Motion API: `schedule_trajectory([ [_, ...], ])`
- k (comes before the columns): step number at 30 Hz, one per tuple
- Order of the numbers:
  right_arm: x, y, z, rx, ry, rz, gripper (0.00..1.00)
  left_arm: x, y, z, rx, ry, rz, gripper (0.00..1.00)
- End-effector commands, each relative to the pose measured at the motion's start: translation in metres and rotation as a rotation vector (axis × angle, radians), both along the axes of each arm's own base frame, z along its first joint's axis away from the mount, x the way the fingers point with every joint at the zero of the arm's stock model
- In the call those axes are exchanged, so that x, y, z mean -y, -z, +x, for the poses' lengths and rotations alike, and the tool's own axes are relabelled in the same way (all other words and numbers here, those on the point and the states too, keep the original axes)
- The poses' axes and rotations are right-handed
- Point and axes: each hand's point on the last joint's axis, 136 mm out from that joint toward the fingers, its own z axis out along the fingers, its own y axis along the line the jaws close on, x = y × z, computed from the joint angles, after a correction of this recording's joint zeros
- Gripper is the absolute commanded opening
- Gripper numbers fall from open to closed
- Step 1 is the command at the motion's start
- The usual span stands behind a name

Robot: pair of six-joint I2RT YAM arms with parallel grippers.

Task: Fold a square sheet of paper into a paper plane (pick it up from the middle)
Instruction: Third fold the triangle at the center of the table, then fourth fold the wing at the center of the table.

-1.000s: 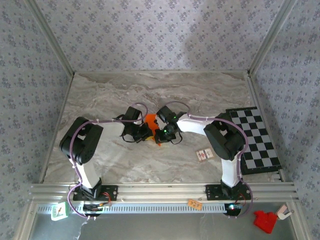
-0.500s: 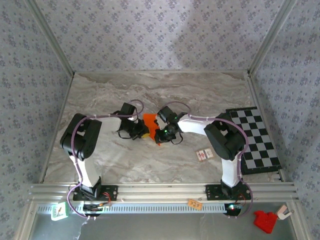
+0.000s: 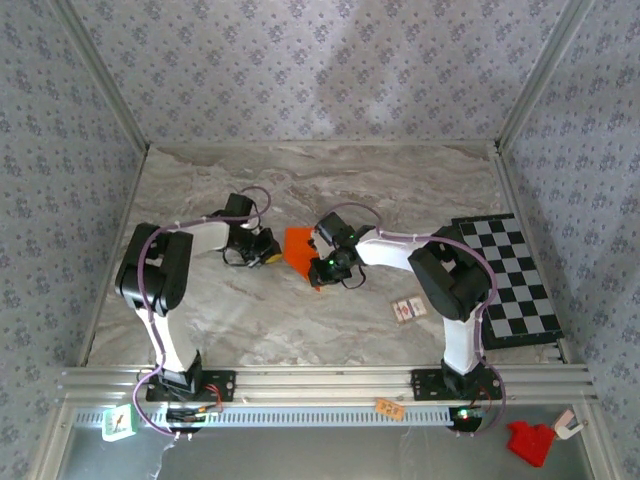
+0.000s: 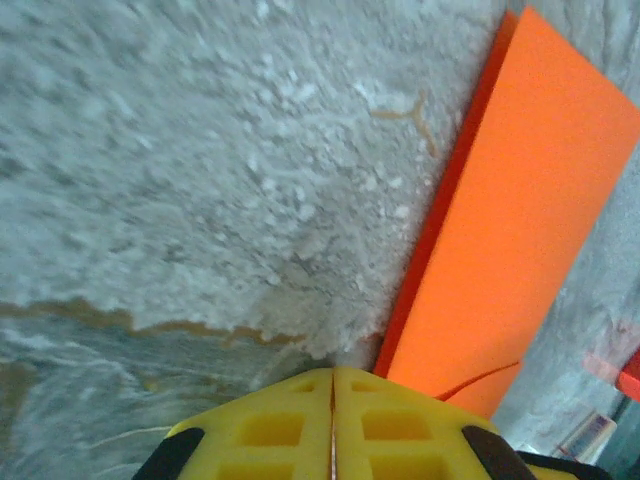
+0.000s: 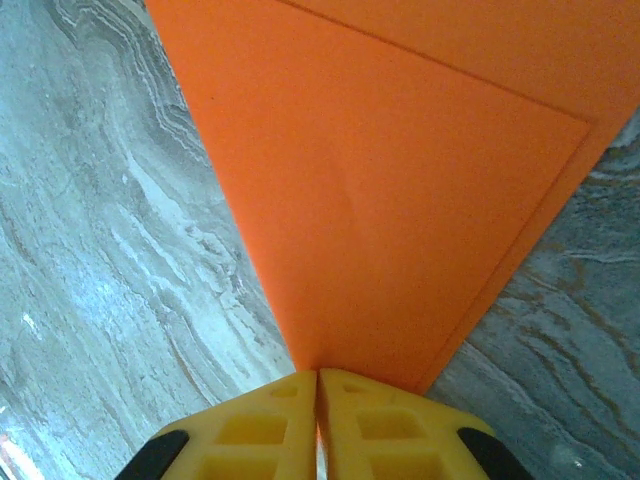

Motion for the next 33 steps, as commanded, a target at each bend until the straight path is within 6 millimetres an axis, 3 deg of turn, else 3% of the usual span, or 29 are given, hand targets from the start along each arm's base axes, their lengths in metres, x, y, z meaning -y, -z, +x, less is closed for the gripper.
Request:
schedule_trajectory([
  [1,0.033,0.03,-0.024,-0.096,0.025,-0.151,0.13,-0.014,-0.018,0.01,0.052,-0.031,0.048,0.1],
  [6,-0.007,-0.024,0.005,0.021,0.04,0.03,0.17,-0.011,-0.049,0.005,0.109,-0.078,-0.011,0.16],
  [10,-0.025,-0.067,0.019,0.106,0.088,0.158,0.22,-0.003,-0.064,-0.01,0.138,-0.101,-0.07,0.29],
  [12,-0.029,-0.075,0.018,0.129,0.101,0.198,0.26,0.003,-0.068,-0.017,0.147,-0.096,-0.086,0.33],
  [17,-0.021,-0.068,0.018,0.135,0.155,0.18,0.28,0.025,-0.072,-0.032,0.148,-0.062,-0.128,0.39],
  [24,-0.02,-0.047,0.025,0.136,0.175,0.125,0.24,0.046,-0.058,-0.039,0.102,-0.056,-0.204,0.38],
  [33,-0.008,-0.017,0.044,0.167,0.244,-0.018,0.24,0.038,-0.031,-0.032,0.037,-0.116,-0.167,0.33],
])
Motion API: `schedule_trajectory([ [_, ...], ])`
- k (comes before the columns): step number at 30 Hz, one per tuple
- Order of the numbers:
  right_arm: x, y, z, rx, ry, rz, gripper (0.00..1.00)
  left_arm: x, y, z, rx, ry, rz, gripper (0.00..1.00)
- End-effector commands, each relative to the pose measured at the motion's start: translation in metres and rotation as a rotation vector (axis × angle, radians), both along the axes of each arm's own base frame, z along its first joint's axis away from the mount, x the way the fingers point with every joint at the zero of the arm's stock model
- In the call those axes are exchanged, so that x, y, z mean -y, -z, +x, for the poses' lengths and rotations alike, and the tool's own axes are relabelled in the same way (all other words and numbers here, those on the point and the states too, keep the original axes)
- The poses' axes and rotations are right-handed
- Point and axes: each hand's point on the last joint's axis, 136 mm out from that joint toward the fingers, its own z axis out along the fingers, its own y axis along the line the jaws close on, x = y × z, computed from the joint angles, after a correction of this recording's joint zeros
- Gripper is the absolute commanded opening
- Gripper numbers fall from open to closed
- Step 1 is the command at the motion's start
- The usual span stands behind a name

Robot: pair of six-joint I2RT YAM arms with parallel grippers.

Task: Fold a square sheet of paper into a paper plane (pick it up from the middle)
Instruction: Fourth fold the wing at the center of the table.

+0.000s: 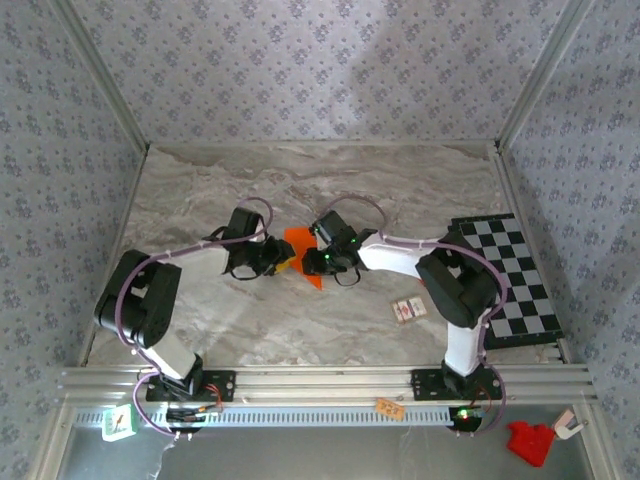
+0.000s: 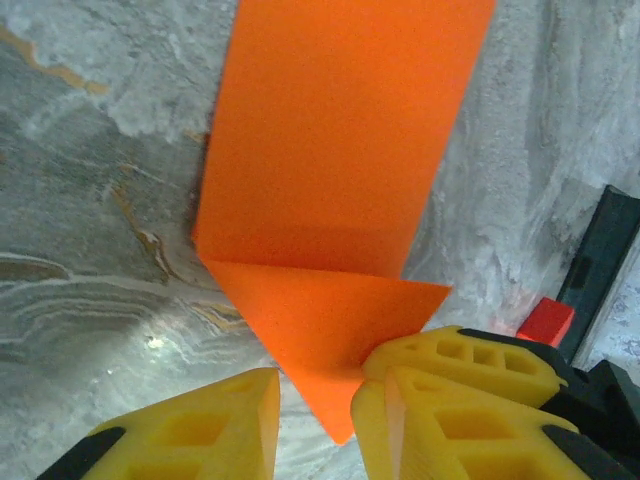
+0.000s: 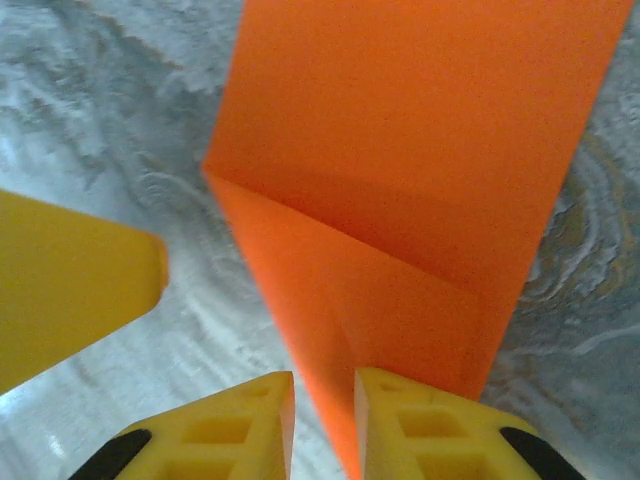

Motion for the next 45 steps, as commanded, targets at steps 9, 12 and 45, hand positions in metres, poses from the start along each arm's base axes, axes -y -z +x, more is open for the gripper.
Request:
schedule_trajectory([
  [9,0.012,0.025,0.004,-0.047,0.059,-0.1,0.26,-0.009,0.013,0.018,-0.016,-0.035,-0.018,0.4],
  [12,0.013,0.028,0.003,-0.057,0.058,-0.104,0.26,-0.003,0.013,0.021,-0.016,-0.016,-0.043,0.4],
  [45,0.007,-0.005,0.016,0.001,-0.047,-0.029,0.27,0.01,0.001,0.03,0.083,0.218,-0.058,0.2],
])
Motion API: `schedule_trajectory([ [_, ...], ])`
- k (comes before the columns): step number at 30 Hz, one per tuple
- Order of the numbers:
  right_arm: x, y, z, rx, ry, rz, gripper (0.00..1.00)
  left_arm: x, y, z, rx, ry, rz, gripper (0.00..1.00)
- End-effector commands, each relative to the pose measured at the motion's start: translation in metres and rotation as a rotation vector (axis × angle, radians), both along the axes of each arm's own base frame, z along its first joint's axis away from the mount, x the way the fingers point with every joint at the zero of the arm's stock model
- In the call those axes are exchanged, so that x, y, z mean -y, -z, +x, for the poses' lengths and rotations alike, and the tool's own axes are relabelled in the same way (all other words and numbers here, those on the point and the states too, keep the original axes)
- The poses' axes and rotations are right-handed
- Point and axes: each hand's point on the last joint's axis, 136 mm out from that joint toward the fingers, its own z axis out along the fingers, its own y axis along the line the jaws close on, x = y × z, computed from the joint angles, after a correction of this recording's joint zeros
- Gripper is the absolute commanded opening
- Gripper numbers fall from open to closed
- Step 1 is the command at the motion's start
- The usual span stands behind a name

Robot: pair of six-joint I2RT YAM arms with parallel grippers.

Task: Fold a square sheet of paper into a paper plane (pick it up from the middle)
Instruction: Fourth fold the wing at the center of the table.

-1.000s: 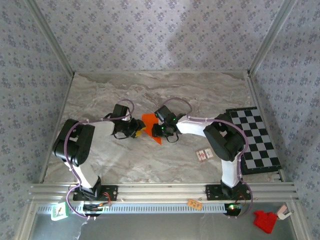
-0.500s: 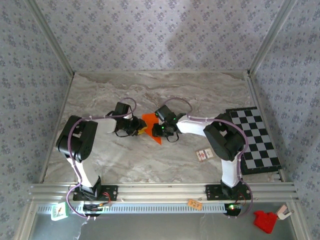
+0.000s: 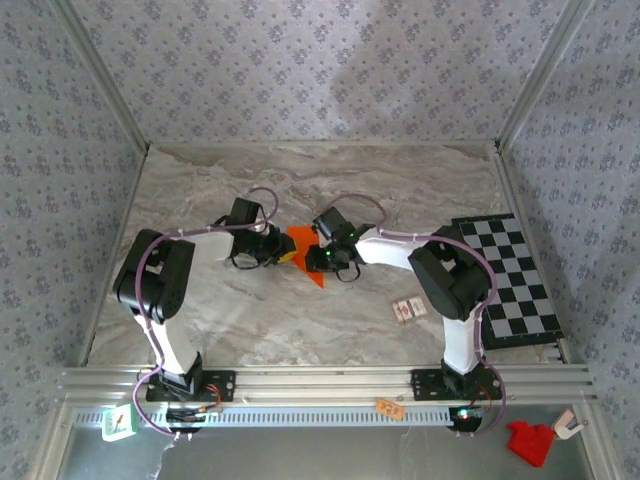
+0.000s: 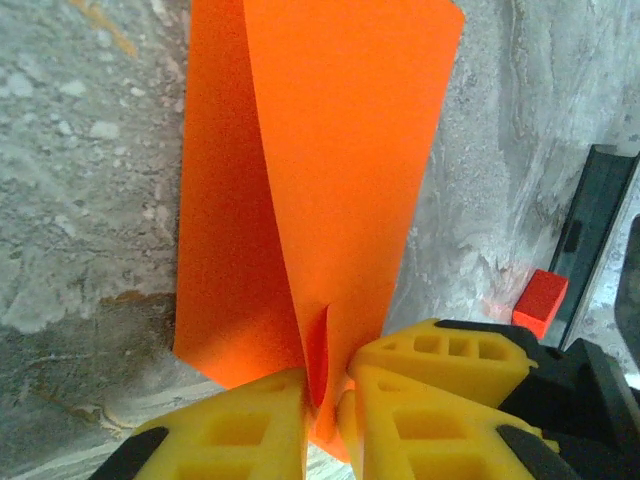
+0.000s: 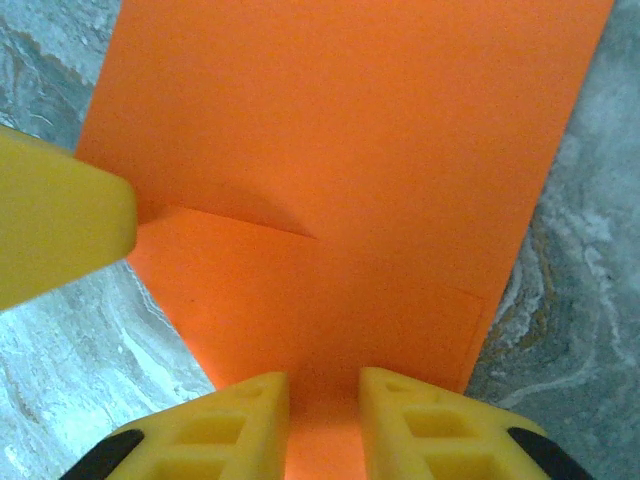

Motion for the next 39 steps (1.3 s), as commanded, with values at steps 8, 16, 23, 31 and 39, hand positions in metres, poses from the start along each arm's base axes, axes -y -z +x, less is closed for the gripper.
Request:
schedule_trajectory([
  [8,-0.005,-0.019,0.0,0.014,-0.039,0.014,0.27,0.008,-0.001,0.0,0.022,0.11,-0.043,0.18],
  [16,0.005,-0.038,0.004,0.099,-0.008,-0.025,0.31,0.005,-0.005,0.006,0.037,0.082,-0.035,0.07],
  [23,0.03,-0.051,-0.003,0.285,-0.039,-0.17,0.47,-0.005,-0.012,0.012,0.025,-0.039,0.011,0.05],
  [31,0.018,-0.047,-0.023,0.416,-0.116,-0.235,0.52,-0.005,-0.016,0.005,-0.025,-0.181,0.075,0.05],
  [39,0.005,-0.036,-0.016,0.451,-0.139,-0.253,0.48,-0.007,-0.016,0.0,-0.088,-0.288,0.103,0.05],
])
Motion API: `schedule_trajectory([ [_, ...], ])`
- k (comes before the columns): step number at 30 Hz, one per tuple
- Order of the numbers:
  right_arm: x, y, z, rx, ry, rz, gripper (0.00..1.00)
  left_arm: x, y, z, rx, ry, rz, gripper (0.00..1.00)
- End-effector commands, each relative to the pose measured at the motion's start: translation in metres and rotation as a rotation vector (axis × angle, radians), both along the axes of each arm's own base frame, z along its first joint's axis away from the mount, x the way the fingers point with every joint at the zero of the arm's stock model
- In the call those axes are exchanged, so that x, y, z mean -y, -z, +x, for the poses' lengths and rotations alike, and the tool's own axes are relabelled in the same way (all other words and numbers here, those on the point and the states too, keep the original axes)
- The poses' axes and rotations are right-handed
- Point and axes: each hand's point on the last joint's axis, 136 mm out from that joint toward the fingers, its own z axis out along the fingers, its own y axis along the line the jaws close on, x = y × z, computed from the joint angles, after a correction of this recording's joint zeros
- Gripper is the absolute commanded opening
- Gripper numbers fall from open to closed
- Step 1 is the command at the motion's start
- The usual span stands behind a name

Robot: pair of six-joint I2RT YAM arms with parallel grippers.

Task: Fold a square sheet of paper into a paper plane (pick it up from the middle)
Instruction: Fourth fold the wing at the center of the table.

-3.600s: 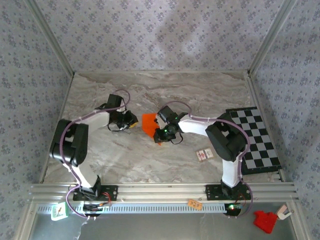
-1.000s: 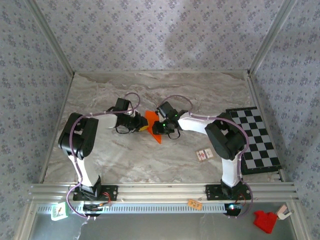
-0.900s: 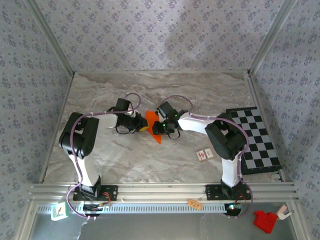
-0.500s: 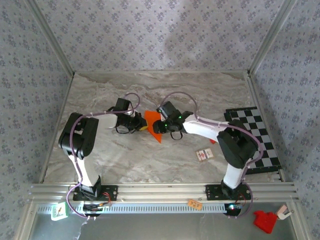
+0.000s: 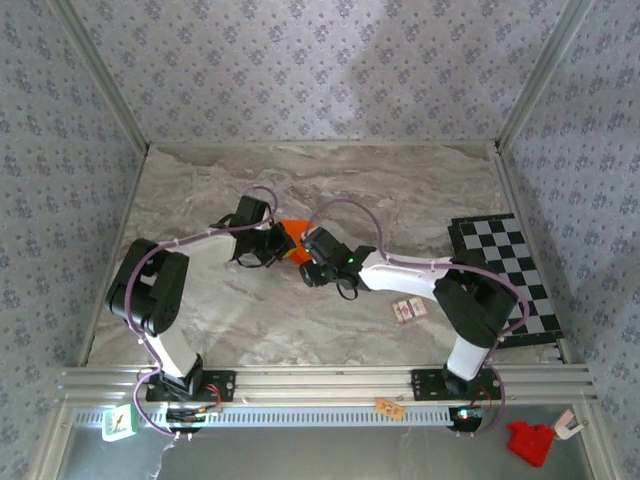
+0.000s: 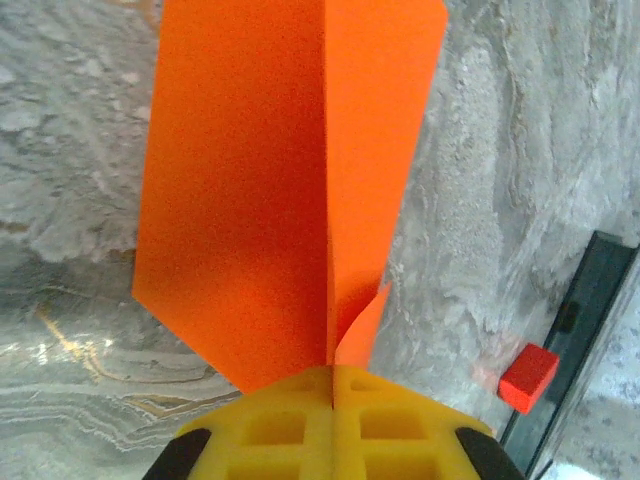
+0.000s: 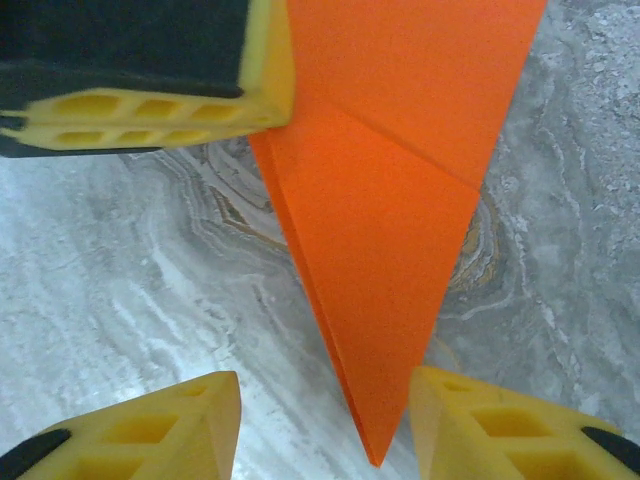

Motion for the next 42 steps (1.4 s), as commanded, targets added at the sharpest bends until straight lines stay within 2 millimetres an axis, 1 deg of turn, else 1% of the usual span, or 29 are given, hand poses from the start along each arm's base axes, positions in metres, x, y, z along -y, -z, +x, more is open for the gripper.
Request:
schedule_trajectory([
  [1,0.0,0.003,0.012,0.041,0.013,-0.03,0.47,-0.006,-0.004,-0.004,-0.04,-0.078,0.015,0.05],
  [6,0.001,0.015,0.011,0.024,0.011,-0.037,0.41,-0.003,-0.007,-0.004,-0.054,-0.093,0.004,0.05],
  [11,-0.005,0.018,0.016,0.017,-0.013,-0.021,0.39,0.0,-0.013,-0.003,-0.053,-0.082,0.011,0.05],
  [15,-0.004,0.024,0.02,-0.004,-0.009,-0.039,0.37,0.002,-0.014,-0.002,-0.05,-0.078,0.011,0.05],
  [23,-0.004,0.03,0.021,-0.014,-0.009,-0.052,0.37,0.006,-0.017,-0.001,-0.048,-0.058,0.013,0.05],
  [30,-0.002,0.032,0.025,-0.001,0.003,-0.081,0.32,0.008,-0.017,-0.002,-0.051,-0.054,0.01,0.05],
  [36,-0.001,0.034,0.023,-0.007,-0.005,-0.085,0.26,0.008,-0.015,-0.002,-0.055,-0.054,0.014,0.05],
  [42,-0.001,0.037,0.022,-0.019,-0.01,-0.084,0.25,0.007,-0.016,0.0,-0.05,-0.051,0.023,0.09],
])
